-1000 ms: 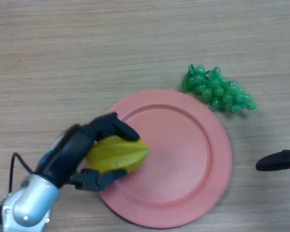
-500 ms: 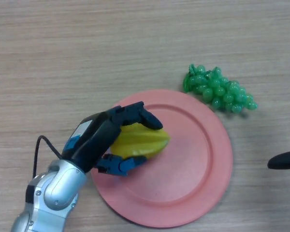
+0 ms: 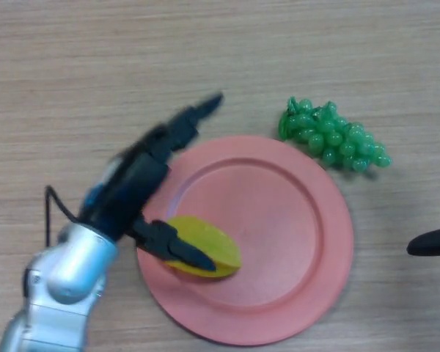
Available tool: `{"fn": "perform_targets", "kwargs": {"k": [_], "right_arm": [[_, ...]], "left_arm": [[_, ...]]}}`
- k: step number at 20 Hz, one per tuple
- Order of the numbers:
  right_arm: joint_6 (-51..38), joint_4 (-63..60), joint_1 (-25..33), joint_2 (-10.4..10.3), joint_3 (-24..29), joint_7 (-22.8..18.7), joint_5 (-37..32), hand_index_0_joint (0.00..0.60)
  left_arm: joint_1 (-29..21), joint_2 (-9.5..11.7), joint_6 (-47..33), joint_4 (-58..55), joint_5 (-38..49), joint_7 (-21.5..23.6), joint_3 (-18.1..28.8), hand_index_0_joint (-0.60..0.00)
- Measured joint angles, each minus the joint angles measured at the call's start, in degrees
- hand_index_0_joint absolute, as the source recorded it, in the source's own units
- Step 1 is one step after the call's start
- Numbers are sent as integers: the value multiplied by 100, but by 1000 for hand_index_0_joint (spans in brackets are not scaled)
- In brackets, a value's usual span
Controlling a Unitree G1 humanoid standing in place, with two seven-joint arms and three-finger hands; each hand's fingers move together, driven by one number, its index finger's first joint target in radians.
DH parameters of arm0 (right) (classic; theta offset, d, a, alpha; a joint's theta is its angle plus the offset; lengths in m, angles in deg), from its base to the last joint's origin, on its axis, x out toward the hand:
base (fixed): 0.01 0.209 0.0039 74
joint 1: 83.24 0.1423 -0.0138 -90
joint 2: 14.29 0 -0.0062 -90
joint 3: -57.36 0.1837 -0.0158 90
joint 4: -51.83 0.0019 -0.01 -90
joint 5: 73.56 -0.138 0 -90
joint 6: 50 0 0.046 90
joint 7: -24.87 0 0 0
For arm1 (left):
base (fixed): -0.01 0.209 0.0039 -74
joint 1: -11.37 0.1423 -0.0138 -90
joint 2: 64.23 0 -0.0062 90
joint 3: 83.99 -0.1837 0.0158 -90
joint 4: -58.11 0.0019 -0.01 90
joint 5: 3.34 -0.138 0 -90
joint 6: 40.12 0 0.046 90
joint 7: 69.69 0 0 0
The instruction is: Pick up the yellow starfruit and place it on the plate
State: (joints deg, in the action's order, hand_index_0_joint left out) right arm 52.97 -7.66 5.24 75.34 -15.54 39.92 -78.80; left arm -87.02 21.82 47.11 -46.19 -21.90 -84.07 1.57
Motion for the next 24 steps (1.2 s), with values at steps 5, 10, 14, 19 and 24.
{"fn": "perform_targets", "kwargs": {"k": [5,10,14,19,24], "right_arm": [[-3,36,84,1,-37,-76,123,0],[-3,179,87,-2,-133,-178,77,0],[-1,132,99,-20,-381,-197,77,0],[-1,-100,197,-21,-502,-196,80,0],[-1,-102,196,-21,-596,-174,79,0]], "left_arm": [[79,233,389,-574,2296,24,923,0],[351,372,1125,-705,3292,29,1345,0],[529,398,1198,-777,3522,176,1616,0],[514,573,1175,-754,3465,238,1726,0],[554,570,1100,-754,3231,250,1737,0]]}}
